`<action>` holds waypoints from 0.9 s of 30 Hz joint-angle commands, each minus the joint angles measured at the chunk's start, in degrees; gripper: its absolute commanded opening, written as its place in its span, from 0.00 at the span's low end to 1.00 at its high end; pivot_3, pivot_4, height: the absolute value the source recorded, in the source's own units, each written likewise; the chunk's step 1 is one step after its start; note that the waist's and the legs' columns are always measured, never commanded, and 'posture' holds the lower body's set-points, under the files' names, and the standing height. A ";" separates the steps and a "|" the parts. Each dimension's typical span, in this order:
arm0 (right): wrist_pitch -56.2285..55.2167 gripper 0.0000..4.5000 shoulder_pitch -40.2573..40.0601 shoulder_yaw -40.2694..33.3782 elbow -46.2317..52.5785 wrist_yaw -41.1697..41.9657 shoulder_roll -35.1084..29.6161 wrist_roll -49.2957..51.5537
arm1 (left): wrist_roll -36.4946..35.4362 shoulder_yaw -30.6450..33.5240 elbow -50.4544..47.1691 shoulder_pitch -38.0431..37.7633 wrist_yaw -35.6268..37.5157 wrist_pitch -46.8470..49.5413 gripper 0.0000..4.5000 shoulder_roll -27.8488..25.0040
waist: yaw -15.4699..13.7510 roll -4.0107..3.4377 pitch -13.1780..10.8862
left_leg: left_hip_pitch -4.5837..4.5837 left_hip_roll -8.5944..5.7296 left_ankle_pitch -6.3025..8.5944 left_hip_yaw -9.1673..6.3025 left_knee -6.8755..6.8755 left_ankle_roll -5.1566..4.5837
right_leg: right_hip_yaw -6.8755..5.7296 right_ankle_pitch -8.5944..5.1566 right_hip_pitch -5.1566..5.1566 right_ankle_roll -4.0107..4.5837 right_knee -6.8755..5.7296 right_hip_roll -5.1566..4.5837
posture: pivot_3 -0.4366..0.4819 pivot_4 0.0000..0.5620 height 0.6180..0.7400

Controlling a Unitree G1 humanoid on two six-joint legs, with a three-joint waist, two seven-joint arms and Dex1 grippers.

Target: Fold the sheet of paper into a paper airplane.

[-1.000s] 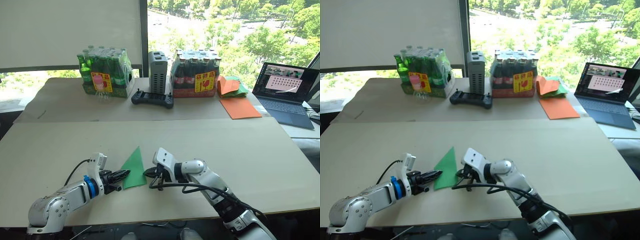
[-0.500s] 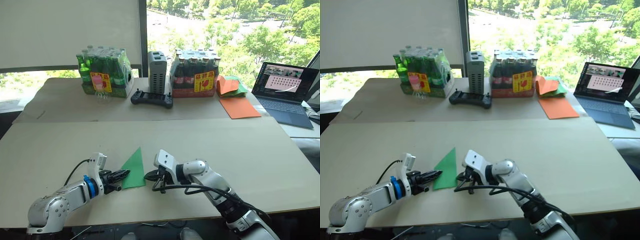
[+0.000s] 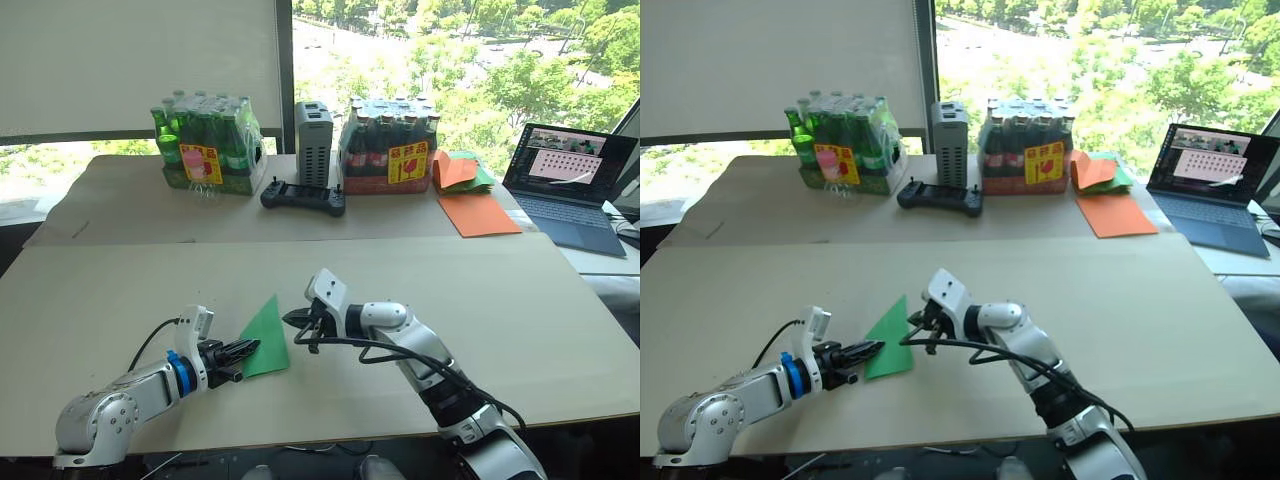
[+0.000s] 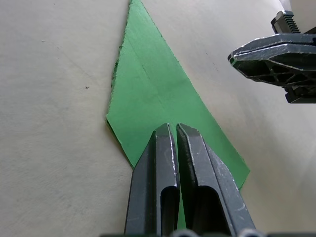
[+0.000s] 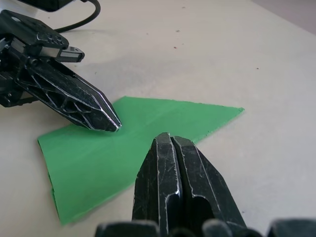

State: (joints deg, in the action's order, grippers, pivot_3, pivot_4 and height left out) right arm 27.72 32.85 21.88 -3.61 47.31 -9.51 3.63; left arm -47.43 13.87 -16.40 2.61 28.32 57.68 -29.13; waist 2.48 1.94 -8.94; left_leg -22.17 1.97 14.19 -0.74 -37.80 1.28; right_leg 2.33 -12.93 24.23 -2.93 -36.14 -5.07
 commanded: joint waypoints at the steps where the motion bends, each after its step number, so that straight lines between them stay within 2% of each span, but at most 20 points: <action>1: -1.92 0.00 -1.26 1.63 0.24 1.03 -0.01 0.36 | -0.23 0.65 -0.27 0.20 0.05 -0.04 0.05 -0.34 | -0.01 0.00 0.00 | 0.00 0.00 0.00 0.00 0.00 0.00 | 0.00 0.00 0.00 0.00 0.00 0.00 | 0.48 0.27 0.89; 12: -4.33 0.00 -2.94 5.24 -4.25 1.19 -0.08 -1.94 | -0.82 1.59 -0.44 0.36 -0.55 0.07 0.05 -0.04 | 0.13 0.00 0.00 | 0.05 0.01 0.00 0.01 0.00 0.00 | 0.01 0.00 -0.04 0.00 -0.02 0.01 | 0.48 0.27 0.89; 20: -4.67 0.00 -3.22 6.08 -4.05 1.67 -0.38 -2.32 | 0.60 2.48 3.81 5.35 -2.66 -1.43 0.05 0.90 | 0.09 0.00 0.00 | 0.05 0.00 0.00 0.00 0.00 0.00 | 0.00 0.00 -0.04 0.00 -0.02 0.01 | 0.48 0.27 0.89; 27: -4.61 0.00 -3.41 6.23 -3.52 1.70 -0.26 -2.46 | 2.42 1.00 6.34 6.75 -1.32 -1.64 0.05 0.15 | 0.11 0.00 0.00 | 0.05 0.00 0.00 0.00 0.00 0.00 | 0.00 0.00 -0.04 0.00 -0.02 0.01 | 0.48 0.27 0.89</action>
State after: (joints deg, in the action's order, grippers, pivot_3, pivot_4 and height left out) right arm 22.71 30.18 26.73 -7.26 48.45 -9.77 1.41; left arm -45.49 14.86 -10.22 8.74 26.35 57.28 -28.22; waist 2.58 1.94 -8.94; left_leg -22.11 1.97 14.19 -0.74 -37.80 1.28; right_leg 2.33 -12.93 24.18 -2.93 -36.17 -5.06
